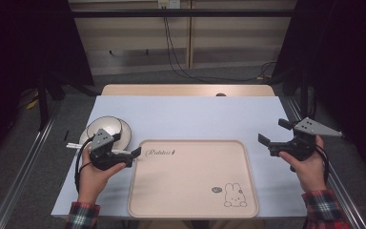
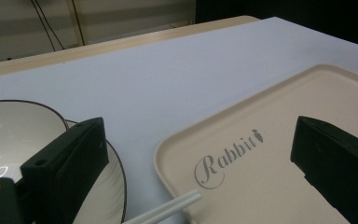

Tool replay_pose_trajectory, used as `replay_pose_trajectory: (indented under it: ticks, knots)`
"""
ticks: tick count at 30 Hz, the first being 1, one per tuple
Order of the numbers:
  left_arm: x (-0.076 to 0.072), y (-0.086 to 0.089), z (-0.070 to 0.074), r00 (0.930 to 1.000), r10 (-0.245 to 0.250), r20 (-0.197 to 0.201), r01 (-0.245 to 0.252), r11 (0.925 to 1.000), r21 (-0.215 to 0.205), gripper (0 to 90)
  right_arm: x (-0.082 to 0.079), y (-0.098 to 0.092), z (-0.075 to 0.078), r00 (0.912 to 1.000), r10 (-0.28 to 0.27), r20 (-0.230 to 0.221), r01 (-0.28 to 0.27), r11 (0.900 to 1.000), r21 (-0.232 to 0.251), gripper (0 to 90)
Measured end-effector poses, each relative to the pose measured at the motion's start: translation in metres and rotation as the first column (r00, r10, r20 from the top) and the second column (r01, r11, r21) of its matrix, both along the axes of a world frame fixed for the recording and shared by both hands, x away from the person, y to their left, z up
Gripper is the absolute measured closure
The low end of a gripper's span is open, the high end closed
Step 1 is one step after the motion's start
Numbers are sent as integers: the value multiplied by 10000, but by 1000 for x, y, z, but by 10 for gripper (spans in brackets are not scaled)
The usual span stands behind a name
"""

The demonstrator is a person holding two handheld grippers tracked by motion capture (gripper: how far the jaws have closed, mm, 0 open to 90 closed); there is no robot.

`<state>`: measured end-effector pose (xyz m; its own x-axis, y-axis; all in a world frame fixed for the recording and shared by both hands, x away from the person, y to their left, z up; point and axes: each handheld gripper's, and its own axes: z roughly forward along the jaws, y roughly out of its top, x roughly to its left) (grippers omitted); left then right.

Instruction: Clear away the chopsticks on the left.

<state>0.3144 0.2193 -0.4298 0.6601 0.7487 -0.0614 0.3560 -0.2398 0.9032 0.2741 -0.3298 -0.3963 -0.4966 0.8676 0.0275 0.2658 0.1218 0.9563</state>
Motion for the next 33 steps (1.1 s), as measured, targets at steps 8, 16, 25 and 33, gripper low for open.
replay_pose_trajectory:
  ticks: [8,16,25,33]
  knots:
    - [6,-4,5,9987,-481,-166,489,9974,535,38,-2,-4,2,10000,-53,57,53,9999,151,6]
    - [11,-9,5,9943,-946,-491,989,9906,949,38,-3,-5,1,9999,-79,85,79,9999,70,6]
    - [13,-13,1,9852,-1429,-948,1537,9809,1192,38,-4,-7,2,9999,-106,64,105,9998,146,9]
    - [15,-13,0,9823,-1493,-1128,1640,9771,1352,42,-5,-9,3,9998,-183,111,180,9995,256,9]
